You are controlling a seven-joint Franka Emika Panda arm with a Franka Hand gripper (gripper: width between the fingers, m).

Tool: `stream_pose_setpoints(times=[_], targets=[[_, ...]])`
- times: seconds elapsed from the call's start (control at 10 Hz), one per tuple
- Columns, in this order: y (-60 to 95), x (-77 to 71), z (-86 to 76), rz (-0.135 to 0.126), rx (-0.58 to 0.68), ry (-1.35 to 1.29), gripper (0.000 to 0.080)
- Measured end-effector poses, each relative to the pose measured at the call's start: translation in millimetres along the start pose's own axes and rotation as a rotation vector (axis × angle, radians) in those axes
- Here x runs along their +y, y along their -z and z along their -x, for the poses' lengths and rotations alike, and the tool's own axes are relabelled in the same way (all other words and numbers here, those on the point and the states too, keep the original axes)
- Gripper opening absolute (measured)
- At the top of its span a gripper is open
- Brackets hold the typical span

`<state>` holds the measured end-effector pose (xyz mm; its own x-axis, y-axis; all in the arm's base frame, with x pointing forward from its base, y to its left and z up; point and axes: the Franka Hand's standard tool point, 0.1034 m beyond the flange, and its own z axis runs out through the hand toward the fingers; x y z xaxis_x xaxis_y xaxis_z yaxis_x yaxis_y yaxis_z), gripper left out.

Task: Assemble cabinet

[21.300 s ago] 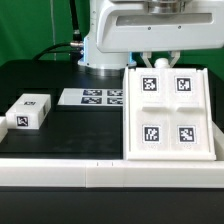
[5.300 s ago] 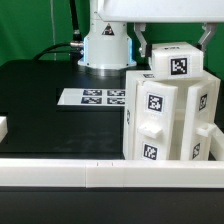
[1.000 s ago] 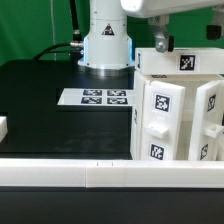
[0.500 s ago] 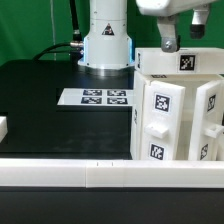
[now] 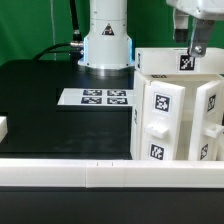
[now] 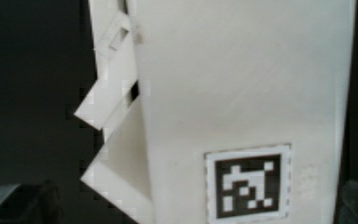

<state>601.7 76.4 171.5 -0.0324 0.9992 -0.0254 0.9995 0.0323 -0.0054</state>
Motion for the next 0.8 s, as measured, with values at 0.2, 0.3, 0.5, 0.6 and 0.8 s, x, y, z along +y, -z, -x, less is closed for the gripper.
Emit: stream_pose_setpoints(times=[0.2,0.3,0.5,0.6,0.8], targets=[[-1.1,-0.4,1.2,-0.002,-0.001,-0.011,0.0797],[-2.1,-1.2,2.7,-0.004,-0.001,-0.014,0.0797],[-4.8,-2.9,9.7,-0.010,-0.002,-0.025,0.0797],[-7.3,-5.2,11.8,-0.015,-0.002,-0.028,0.0797],[-13.4,-9.7,13.4,-0.023,-0.003,-0.038,0.0797]])
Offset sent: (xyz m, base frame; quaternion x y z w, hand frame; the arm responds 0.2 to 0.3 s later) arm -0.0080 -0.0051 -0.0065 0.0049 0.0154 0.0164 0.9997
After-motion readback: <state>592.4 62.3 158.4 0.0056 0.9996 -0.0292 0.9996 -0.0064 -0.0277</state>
